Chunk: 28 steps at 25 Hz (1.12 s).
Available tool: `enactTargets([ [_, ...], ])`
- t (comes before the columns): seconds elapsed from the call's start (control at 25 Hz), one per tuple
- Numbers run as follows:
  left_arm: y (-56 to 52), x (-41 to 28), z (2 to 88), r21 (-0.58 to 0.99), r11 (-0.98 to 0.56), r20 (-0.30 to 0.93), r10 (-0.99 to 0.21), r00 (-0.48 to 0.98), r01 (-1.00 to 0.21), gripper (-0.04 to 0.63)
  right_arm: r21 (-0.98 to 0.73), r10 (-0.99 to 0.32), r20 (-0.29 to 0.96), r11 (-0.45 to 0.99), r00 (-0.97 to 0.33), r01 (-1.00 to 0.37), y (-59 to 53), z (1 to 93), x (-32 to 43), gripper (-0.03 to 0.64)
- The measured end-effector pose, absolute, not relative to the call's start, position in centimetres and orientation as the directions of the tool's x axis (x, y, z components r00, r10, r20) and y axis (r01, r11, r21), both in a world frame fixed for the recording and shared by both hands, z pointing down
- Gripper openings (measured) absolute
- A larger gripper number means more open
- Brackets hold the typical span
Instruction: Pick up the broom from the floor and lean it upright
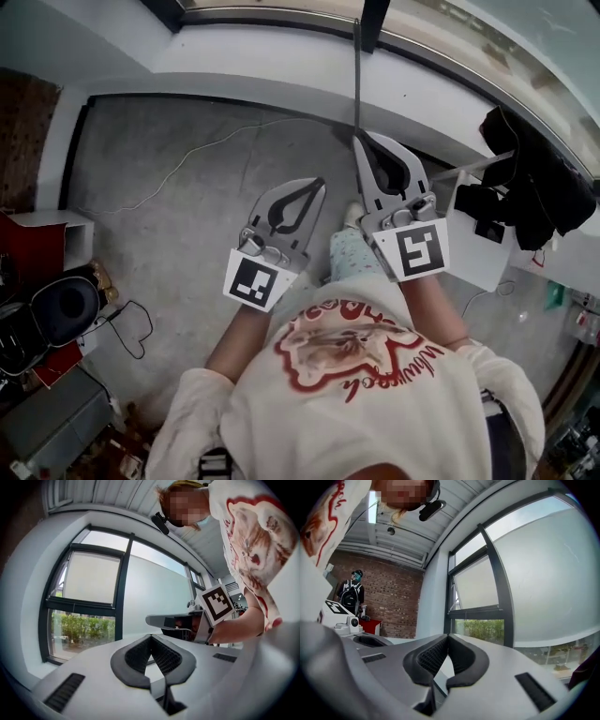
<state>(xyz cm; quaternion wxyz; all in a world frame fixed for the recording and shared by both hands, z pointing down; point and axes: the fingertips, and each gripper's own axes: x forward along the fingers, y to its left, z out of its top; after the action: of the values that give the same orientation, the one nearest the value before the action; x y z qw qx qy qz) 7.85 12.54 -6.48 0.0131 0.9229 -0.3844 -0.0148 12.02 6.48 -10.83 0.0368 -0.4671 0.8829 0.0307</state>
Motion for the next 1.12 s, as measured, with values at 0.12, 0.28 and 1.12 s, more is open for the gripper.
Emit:
enactTargets([
  [0.12,19.0,2.5,-6.1,0.061,-0.667,0.005,-0.744,0.668,-0.743,0.020,-0.021,-0.796,-0.105,0.602,-0.597,-0.799,13.5,-11.4,6.6,0.025],
  [0.28,25.4,-2.4,-5.8,0.121,-0.662,0.031,-0.742,0.669,-0.740,0.020,-0.092,-0.777,-0.053,0.630,-0.628,-0.771,20.9,-11.3,1.6,0.025],
  [1.12,36.5,17.6,-12.7,0.030,-0.871,-0.140,-0.490,0.861,-0.491,0.020,0.060,-0.887,-0.088,0.449,-0.453,-0.891,35.8,-15.4,21.5,0.025],
])
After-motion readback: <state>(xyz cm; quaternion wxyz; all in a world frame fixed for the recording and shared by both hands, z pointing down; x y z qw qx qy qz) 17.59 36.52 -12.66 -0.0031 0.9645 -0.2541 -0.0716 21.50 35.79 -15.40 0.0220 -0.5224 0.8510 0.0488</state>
